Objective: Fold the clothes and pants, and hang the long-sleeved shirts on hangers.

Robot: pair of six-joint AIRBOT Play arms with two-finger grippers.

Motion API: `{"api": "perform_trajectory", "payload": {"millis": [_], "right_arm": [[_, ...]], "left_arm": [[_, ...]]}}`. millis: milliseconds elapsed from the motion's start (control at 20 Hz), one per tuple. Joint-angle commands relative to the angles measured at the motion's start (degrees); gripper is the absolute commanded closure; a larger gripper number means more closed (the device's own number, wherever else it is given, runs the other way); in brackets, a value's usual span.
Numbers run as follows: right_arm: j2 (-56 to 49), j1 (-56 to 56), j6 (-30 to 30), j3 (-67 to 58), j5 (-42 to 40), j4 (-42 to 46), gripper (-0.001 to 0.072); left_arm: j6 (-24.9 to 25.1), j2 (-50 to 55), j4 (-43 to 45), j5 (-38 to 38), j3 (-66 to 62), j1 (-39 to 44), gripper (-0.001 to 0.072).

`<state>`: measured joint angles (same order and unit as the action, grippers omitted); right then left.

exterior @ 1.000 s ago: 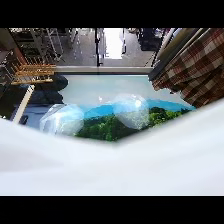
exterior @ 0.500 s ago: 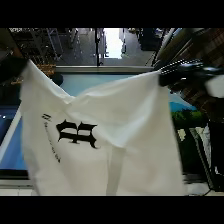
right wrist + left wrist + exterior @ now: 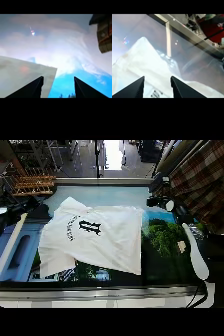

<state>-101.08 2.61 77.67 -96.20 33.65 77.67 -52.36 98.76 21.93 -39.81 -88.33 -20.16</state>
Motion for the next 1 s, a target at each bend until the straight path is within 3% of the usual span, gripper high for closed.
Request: {"api": "perform_trajectory", "payload": {"millis": [0, 50, 100, 200, 300, 400, 650, 800, 950], "right_arm": [[1.2, 7.4, 1.3, -1.2, 27.6, -7.4, 0.0255], [2.4, 9.7, -0.5, 1.6, 35.2, -11.6, 0.0255], [4.2, 11.5, -3.0, 5.8, 40.0, -15.5, 0.0255], [10.4, 13.9, -6.3, 19.6, 42.9, -22.0, 0.0234], [17.1, 15.1, -8.0, 34.9, 42.2, -26.2, 0.0175], [20.9, 14.9, -12.2, 46.3, 41.9, -30.2, 0.0175], [21.0, 10.1, -14.7, 54.8, 38.2, -33.0, 0.017], [21.0, 6.8, -15.6, 54.8, 37.9, -33.4, 0.0122], [20.9, 3.1, -16.9, 54.8, 37.2, -32.4, 0.0066]], "left_arm": [[-17.0, -1.2, 23.9, -19.2, -1.3, -6.8, 0.0339], [-23.3, -1.3, 33.7, -26.3, -1.3, -8.4, 0.0339], [-26.6, -1.1, 41.6, -32.2, -0.9, -9.6, 0.0339], [-26.4, -1.1, 47.6, -38.5, 1.8, -11.4, 0.0339], [-22.2, -0.9, 47.0, -38.4, 4.9, -11.9, 0.0337], [-19.3, -0.2, 47.0, -37.0, 6.5, -11.6, 0.0175], [-15.2, 4.3, 42.5, -35.9, 6.6, -11.3, 0.0168], [-12.0, 7.4, 33.8, -36.1, 6.6, -10.9, 0.0168], [-11.0, 8.6, 33.1, -37.0, 6.6, -10.2, 0.0175]]}}
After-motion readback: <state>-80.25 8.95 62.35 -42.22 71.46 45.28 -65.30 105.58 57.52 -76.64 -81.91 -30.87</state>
